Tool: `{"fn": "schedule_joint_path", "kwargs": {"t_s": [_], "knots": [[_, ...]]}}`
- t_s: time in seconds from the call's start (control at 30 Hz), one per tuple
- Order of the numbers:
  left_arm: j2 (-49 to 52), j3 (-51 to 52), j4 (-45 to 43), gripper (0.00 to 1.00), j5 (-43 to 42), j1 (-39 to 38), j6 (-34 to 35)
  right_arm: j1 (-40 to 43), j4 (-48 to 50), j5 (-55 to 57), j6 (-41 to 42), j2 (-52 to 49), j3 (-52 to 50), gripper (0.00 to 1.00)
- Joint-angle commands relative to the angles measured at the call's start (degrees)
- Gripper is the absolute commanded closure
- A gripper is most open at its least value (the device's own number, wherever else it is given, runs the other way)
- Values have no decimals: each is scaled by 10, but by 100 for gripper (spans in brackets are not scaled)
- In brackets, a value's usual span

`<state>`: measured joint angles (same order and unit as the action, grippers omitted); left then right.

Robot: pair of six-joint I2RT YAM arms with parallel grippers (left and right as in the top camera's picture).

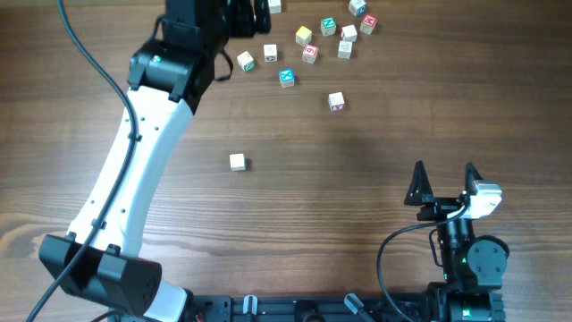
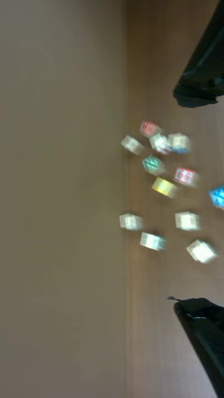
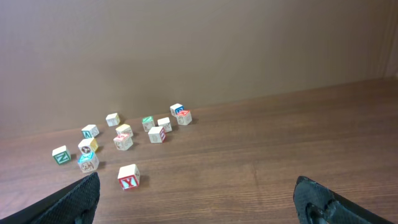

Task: Form a tower
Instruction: 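Grasp the blue X block from the pile with the left gripper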

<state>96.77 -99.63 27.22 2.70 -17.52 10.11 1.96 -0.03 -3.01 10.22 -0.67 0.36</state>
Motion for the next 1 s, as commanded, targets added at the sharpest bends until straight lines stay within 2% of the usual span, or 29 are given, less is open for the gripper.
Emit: {"fn": "schedule_joint_path", "kwargs": {"t_s": [0.0,0.17,0.43,0.5,0.53,0.57,0.6,0.63,0.67,0.73,0.83,0.97], "knots": [[80,-1,-37,0,-47,0,13,-2,1,-9,4,4,-1,0],[218,-1,-72,0,-102,-11,50,-2,1,-9,4,4,-1,0],[364,-1,-83,2,-110,-46,63,-2,1,-9,4,4,-1,0],[376,-1,-71,17,-105,-47,84,-2,1,-9,4,4,-1,0],[378,0,-61,36,-106,-47,86,-2,1,-9,4,4,-1,0],[377,0,-50,44,-105,-47,86,-2,1,-9,4,4,-1,0],[373,0,-46,47,-101,-47,86,-2,1,-9,4,4,-1,0],[354,0,-34,61,-64,-47,86,-2,1,-9,4,4,-1,0],[342,0,-29,65,-52,-47,85,-2,1,-9,4,4,-1,0],[283,-1,-2,68,-28,-45,81,-2,1,-9,4,4,-1,0],[162,-1,70,70,9,-45,34,-2,1,-9,4,4,-1,0],[-60,-1,201,69,77,-45,19,-2,1,-9,4,4,-1,0]]}}
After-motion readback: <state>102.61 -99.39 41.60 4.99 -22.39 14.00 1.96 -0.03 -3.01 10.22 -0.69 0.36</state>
